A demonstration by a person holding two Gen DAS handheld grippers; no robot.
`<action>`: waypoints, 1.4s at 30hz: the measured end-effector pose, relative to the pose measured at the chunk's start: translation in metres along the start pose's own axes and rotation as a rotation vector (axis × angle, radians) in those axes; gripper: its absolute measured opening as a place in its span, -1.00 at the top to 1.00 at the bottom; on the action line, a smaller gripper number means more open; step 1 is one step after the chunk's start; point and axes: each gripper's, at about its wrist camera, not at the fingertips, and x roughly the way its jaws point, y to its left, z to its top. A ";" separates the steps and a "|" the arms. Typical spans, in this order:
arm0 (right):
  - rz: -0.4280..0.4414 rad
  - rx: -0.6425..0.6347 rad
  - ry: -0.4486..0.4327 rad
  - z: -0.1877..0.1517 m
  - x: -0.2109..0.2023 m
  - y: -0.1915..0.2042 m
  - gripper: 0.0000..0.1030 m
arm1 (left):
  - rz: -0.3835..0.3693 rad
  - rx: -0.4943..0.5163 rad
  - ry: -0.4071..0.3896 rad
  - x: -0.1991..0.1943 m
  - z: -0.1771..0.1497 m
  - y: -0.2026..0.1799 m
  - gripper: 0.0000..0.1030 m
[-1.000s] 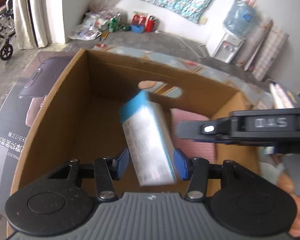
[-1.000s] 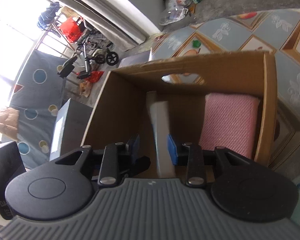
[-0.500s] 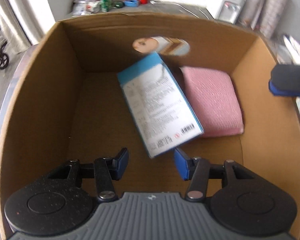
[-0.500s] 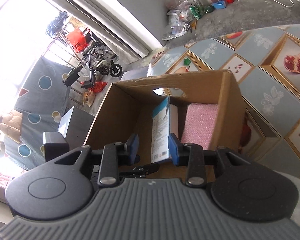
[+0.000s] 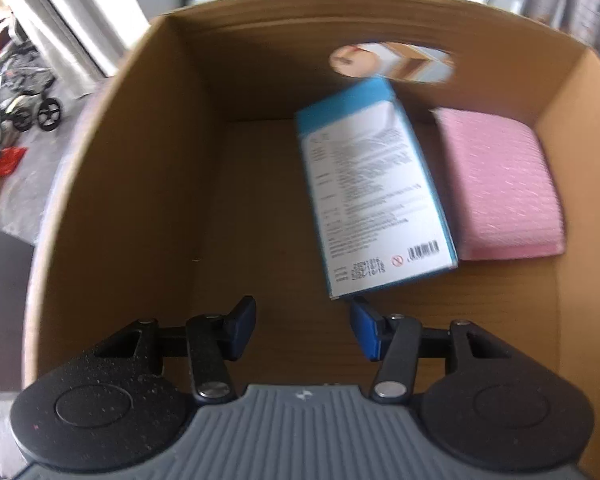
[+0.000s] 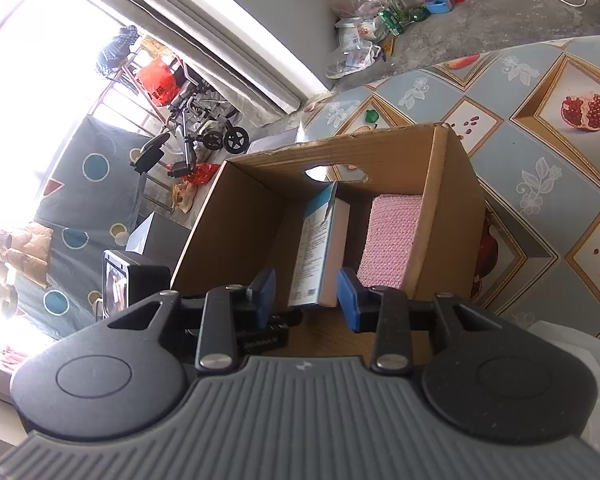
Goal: Organize soft objects
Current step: 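Lower the medicine box beside the sponge and open the right tool, then reach the right tool to the white tissue packet and close on it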
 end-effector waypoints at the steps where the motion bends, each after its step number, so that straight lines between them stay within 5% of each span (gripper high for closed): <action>1: 0.002 0.002 0.000 0.000 0.000 0.000 0.33 | 0.015 -0.010 -0.004 0.000 -0.001 0.003 -0.04; 8: 0.008 0.013 0.004 -0.003 -0.005 -0.002 0.31 | 0.108 -0.013 -0.047 -0.005 -0.007 0.002 -0.04; 16: 0.014 0.016 -0.009 -0.006 -0.013 -0.006 0.25 | 0.016 -0.083 -0.156 -0.033 0.005 0.006 -0.16; 23: 0.023 0.007 -0.021 -0.011 -0.029 -0.009 0.22 | -0.131 -0.281 -0.036 0.010 0.030 0.013 -0.10; 29: 0.022 0.018 -0.027 -0.016 -0.038 -0.016 0.21 | -0.214 -0.312 -0.044 0.013 0.029 0.005 -0.02; 36: 0.020 0.049 -0.028 -0.026 -0.046 -0.023 0.21 | -0.211 -0.325 -0.053 0.008 0.027 -0.012 -0.04; 42: 0.021 0.057 -0.076 -0.044 -0.078 -0.029 0.17 | -0.178 -0.373 -0.184 -0.040 0.012 -0.006 -0.11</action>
